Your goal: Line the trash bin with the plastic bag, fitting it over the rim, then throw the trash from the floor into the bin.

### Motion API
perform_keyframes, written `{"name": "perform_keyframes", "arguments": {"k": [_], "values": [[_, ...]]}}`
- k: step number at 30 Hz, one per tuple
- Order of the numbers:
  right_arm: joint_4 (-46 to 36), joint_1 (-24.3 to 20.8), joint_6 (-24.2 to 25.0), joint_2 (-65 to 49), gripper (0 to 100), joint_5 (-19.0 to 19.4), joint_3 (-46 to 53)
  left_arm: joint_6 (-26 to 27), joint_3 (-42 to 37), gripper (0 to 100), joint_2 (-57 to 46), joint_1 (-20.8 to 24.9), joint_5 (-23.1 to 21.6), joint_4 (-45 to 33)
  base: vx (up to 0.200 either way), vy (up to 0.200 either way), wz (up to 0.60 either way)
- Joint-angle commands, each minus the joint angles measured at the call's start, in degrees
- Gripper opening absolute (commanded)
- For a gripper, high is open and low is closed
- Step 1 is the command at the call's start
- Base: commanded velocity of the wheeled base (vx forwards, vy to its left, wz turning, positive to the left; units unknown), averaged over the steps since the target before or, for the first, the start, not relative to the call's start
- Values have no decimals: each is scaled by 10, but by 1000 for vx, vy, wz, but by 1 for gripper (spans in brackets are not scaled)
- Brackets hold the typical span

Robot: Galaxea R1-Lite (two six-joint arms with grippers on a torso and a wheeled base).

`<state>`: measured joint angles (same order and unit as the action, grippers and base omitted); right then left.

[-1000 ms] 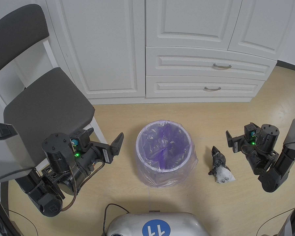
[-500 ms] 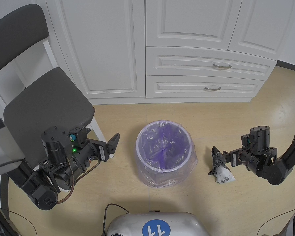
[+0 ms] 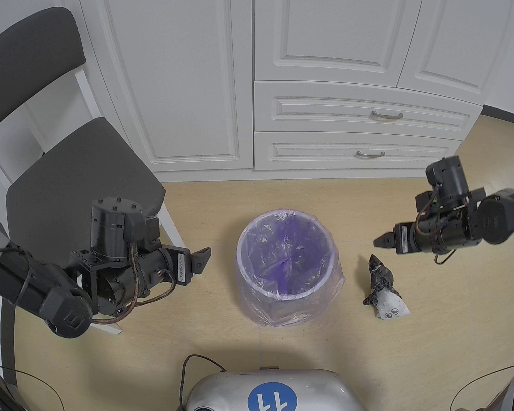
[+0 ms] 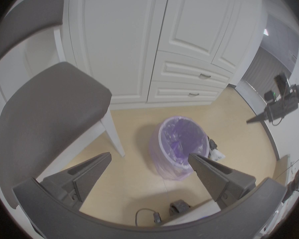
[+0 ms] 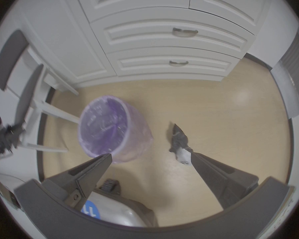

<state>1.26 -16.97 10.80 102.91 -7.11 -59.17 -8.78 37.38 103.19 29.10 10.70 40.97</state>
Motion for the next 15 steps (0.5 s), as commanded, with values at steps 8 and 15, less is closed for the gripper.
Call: {"name": "perform_keyframes", "arguments": {"k": [8, 15], "values": [[94, 38, 40, -3, 100, 61, 15, -65, 62, 100, -51, -1, -18, -85, 0, 0, 0], [167, 63, -25, 3, 100, -33, 67, -69, 63, 100, -58, -1, -20, -85, 0, 0, 0]]}}
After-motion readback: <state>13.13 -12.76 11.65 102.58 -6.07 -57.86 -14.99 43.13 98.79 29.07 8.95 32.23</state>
